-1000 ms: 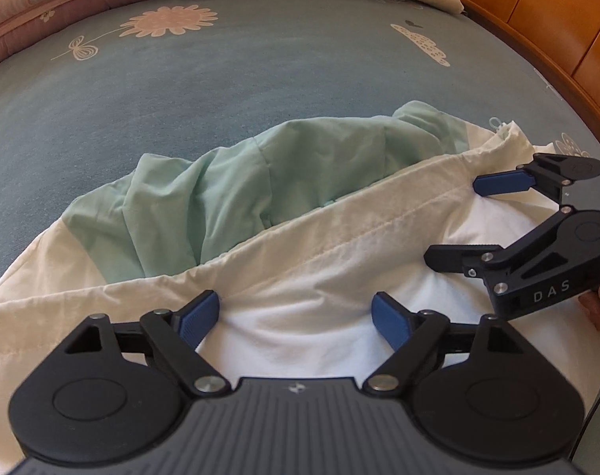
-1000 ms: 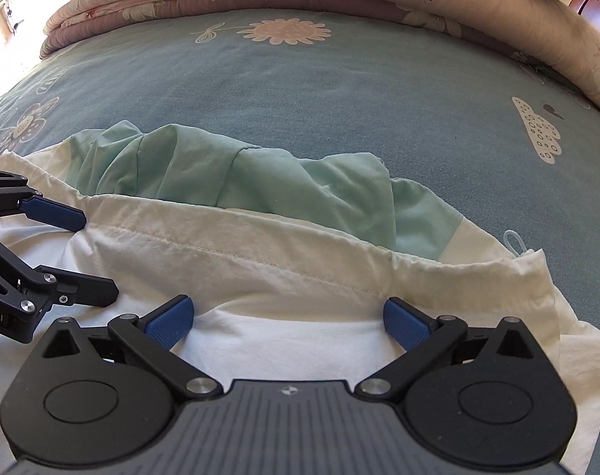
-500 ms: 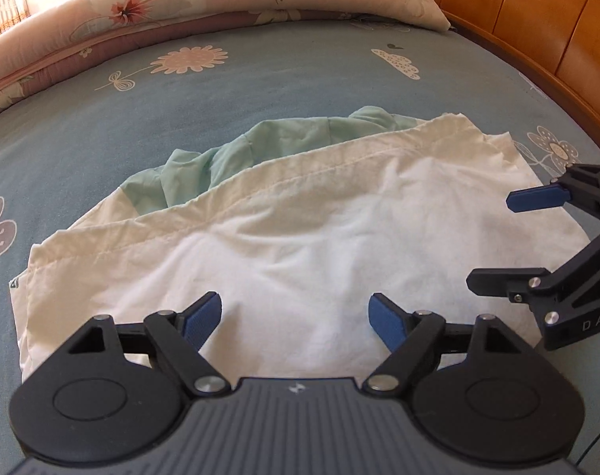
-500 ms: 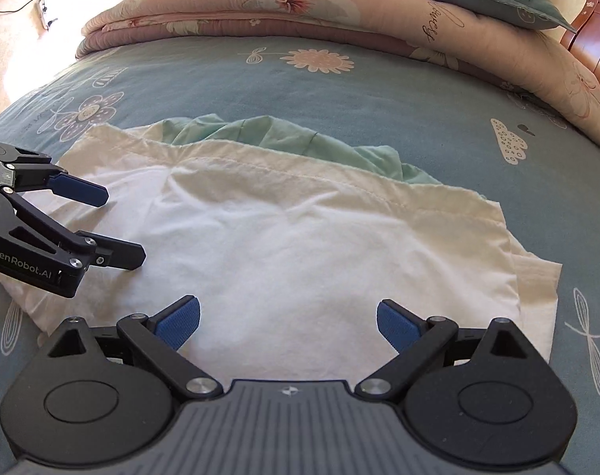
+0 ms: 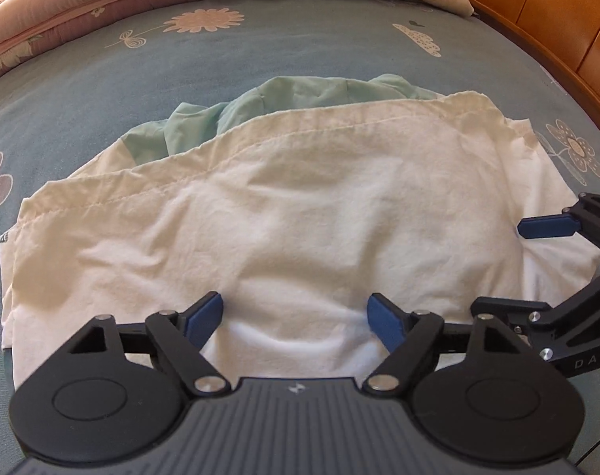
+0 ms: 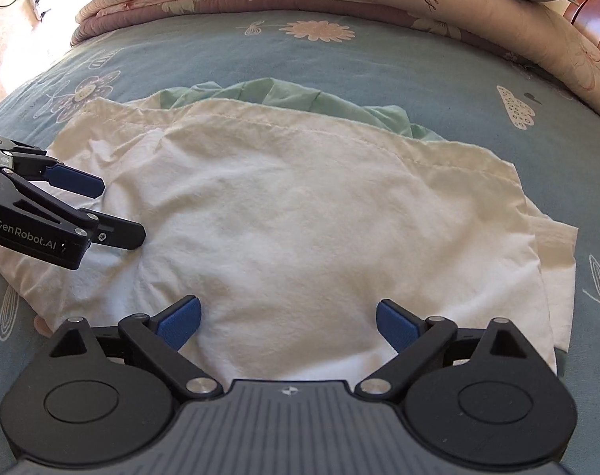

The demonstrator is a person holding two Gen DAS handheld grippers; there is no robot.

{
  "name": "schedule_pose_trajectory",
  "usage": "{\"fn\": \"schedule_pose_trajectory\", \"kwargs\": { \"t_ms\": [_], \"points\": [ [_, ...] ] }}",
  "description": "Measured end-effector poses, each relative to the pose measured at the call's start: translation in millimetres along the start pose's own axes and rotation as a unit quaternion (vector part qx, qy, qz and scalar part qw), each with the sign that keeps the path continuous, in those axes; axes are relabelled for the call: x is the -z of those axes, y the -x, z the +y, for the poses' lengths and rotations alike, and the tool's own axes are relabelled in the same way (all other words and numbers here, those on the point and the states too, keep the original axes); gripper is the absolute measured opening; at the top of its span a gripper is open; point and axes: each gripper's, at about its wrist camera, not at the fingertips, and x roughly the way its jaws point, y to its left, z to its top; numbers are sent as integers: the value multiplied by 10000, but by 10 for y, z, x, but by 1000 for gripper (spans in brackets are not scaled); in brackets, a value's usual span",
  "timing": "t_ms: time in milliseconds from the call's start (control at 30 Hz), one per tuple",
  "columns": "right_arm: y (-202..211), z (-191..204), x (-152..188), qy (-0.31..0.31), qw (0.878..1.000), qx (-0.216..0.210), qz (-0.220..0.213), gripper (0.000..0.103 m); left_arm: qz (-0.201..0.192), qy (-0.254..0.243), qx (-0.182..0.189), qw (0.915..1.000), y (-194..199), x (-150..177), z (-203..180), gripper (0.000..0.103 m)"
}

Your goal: Fold clothes

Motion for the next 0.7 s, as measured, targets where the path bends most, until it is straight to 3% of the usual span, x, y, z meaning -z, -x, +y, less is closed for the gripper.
{"fn": "schedule_pose_trajectory", "kwargs": {
  "t_ms": [167, 300, 467, 700],
  "points": [
    [19, -7, -231, 81, 9988, -244, -405, 95, -282, 131, -98, 9995, 66, -175, 15, 77],
    [-221, 17, -267, 110, 9989, -407, -198, 95, -381, 183, 73, 9991, -68, -280, -40, 77],
    [-427, 3, -269, 41, 9993, -363, 90, 100, 39, 121, -57, 9999, -428, -277, -135, 79],
    [-456, 8, -299, -98, 9993, -333, 157, 103, 235, 108, -68, 9996, -477, -362, -146, 80]
  ]
}}
